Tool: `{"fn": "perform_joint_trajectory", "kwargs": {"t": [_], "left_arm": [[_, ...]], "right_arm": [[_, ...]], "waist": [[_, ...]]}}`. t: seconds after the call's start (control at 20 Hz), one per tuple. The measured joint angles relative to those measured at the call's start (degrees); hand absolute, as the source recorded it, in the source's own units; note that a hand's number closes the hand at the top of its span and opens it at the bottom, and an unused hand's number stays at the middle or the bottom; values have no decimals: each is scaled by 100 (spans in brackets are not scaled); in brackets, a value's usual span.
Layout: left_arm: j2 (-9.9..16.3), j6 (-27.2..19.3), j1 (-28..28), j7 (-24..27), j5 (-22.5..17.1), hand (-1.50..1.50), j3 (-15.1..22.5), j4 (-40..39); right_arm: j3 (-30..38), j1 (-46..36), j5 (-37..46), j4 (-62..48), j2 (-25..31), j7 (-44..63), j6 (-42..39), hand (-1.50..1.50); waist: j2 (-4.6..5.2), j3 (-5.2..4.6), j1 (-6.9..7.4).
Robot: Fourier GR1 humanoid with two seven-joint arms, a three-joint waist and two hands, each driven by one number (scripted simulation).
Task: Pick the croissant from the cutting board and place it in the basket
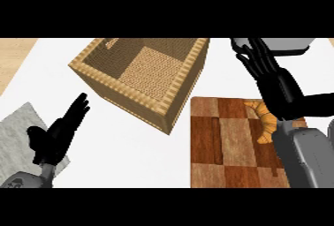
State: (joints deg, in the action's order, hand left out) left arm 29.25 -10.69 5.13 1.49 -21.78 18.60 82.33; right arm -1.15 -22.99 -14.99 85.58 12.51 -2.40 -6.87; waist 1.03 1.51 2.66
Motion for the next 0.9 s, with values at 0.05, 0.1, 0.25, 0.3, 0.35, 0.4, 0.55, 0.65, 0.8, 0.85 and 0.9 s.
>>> {"fn": "perform_joint_trajectory", "kwargs": {"t": [0.05, 0.1, 0.25, 0.3, 0.35, 0.4, 0.55, 0.65, 0.8, 0.85, 0.9], "left_arm": [[27, -26, 8, -23, 6, 0, -73, -11], [34, -120, 20, -52, 47, 0, -118, 20], [91, -452, 185, -126, 117, 0, -392, 36], [144, -543, 249, -148, 123, 0, -512, 40], [147, -600, 350, -198, 112, 0, -604, -6], [115, -665, 425, -229, 133, 0, -637, -53], [119, -765, 569, -442, 160, 0, -712, 8], [92, -827, 574, -475, 197, 0, -720, 31], [61, -914, 613, -555, 258, 0, -708, 49], [65, -916, 605, -571, 264, 0, -715, 61], [61, -920, 599, -614, 250, 0, -726, 89]], "right_arm": [[48, 4, 27, -104, 44, -43, -19, 150], [156, 43, 38, -163, 196, -27, -59, 150], [609, 201, 232, -503, 832, -32, -54, 150], [781, 278, 337, -646, 1081, -53, -23, 150], [881, 321, 267, -744, 1161, -367, -222, 150], [968, 320, 229, -791, 1111, -685, -251, 150], [886, 255, 868, -963, 854, -1160, 462, -150], [854, 209, 1355, -1045, 734, -1108, 1155, -150], [820, 99, 2107, -1041, 788, -590, 2104, -150], [816, 52, 2339, -1040, 866, -335, 2331, -150], [790, 24, 2551, -960, 965, -29, 2489, -150]], "waist": [[-20, -32, -44], [-39, -58, -90], [-58, -103, -200], [-58, -111, -230], [-57, -113, -246], [-60, -117, -255], [-74, -134, -224], [-81, -143, -212], [-100, -157, -235], [-107, -161, -239], [-118, -163, -258]]}}
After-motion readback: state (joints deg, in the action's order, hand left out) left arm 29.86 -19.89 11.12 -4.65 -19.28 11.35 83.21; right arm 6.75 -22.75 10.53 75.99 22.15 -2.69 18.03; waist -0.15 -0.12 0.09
